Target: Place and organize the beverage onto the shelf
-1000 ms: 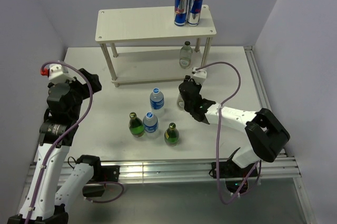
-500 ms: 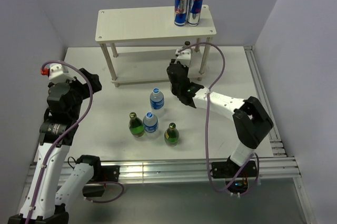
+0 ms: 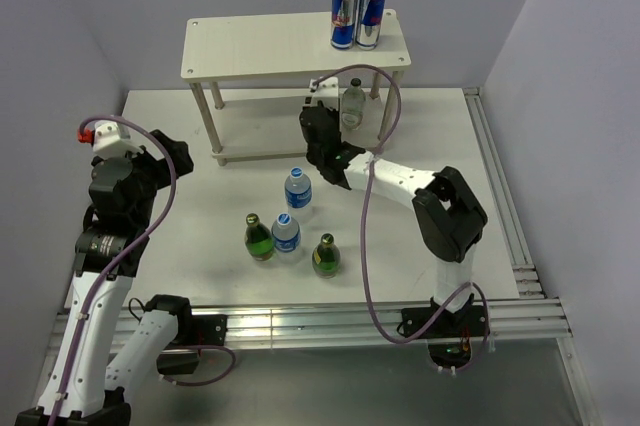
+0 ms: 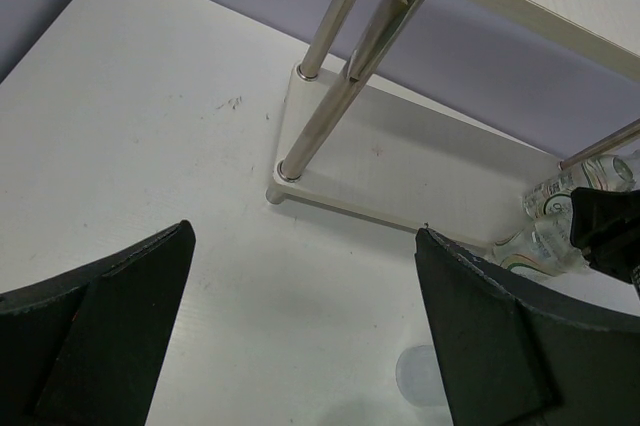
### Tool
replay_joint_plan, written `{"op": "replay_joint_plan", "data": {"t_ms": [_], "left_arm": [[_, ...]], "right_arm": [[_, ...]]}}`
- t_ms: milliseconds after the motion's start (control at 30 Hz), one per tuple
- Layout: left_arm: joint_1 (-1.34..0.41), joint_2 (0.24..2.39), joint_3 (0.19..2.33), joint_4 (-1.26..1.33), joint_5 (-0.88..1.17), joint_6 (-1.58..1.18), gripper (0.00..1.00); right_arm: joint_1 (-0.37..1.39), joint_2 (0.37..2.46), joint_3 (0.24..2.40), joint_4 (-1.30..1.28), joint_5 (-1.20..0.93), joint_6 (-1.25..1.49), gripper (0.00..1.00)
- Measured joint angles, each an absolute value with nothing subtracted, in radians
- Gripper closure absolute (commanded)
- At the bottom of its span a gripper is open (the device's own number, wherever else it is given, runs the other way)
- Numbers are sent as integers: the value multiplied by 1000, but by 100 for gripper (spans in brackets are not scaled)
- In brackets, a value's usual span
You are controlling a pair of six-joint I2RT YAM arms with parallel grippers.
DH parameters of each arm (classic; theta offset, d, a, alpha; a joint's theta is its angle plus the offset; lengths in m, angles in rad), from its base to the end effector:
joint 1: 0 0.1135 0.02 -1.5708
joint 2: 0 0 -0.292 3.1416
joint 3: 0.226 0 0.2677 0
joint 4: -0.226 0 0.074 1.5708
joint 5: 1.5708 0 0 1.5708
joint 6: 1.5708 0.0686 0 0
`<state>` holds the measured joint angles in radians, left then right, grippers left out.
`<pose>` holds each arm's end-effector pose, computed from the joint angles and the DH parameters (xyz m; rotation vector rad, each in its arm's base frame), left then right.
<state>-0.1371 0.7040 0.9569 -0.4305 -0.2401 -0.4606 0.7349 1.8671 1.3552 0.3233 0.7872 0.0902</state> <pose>0.1740 -0.0075 0.4010 -0.4535 1.6889 -0.2279 0.3904 0.2874 0.2943 0.0145 1.7041 -0.0786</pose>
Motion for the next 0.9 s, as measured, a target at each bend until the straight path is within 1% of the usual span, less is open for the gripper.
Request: {"op": "replay_joint_plan", "data": {"t_ms": [200, 467, 900], "left_arm": [[-130, 704, 957, -430, -237, -461, 1], [-126, 704, 957, -430, -233, -461, 1], [-125, 697, 957, -430, -229, -461, 1]], "right_arm": [[733, 1922, 1442, 383, 804, 48, 100], [718, 1994, 1501, 472, 828, -6, 100], [675, 2079, 1524, 647, 859, -60, 100]]}}
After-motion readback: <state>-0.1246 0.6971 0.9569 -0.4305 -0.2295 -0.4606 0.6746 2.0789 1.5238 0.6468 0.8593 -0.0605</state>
